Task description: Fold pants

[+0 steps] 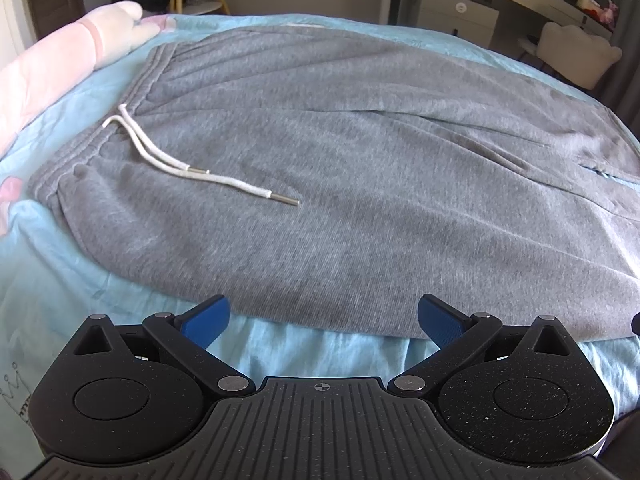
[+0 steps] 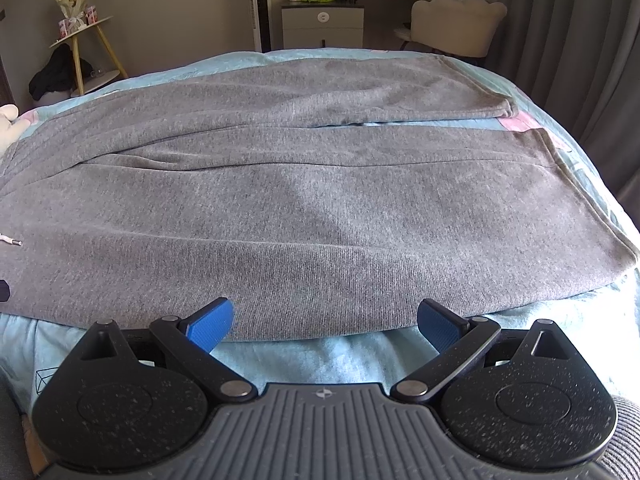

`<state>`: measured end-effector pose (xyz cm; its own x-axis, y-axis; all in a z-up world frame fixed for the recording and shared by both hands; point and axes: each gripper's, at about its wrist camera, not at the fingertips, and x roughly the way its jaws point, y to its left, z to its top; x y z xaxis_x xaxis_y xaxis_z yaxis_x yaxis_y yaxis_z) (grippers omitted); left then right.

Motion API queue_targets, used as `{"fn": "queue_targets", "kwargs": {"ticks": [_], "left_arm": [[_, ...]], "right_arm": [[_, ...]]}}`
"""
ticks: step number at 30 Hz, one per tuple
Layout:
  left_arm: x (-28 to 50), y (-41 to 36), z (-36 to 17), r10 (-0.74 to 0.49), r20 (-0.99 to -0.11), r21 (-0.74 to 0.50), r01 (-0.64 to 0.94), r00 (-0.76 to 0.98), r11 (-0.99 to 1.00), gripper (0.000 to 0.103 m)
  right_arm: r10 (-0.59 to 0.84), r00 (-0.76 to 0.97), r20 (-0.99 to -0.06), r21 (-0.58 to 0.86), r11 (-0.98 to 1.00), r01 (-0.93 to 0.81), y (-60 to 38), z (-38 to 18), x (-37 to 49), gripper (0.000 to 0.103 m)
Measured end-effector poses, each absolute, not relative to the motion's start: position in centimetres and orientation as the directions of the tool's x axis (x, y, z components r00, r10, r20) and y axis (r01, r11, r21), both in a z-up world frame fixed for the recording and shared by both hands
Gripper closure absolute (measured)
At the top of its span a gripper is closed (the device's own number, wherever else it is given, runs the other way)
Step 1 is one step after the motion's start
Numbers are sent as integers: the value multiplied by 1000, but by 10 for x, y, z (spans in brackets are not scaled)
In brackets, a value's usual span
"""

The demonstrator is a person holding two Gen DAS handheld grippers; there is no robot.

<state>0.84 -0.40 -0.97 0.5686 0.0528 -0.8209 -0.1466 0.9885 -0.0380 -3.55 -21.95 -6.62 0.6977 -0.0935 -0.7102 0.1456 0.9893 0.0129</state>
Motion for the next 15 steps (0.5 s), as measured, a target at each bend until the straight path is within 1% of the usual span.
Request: {"fn": "queue_targets", "kwargs": {"ticks": [15], "left_arm": [[9, -5, -10, 65, -825, -29, -158, 562, 987, 0]], "right_arm": [[-70, 702, -709, 43, 989, 142, -221, -66, -35, 4]]}}
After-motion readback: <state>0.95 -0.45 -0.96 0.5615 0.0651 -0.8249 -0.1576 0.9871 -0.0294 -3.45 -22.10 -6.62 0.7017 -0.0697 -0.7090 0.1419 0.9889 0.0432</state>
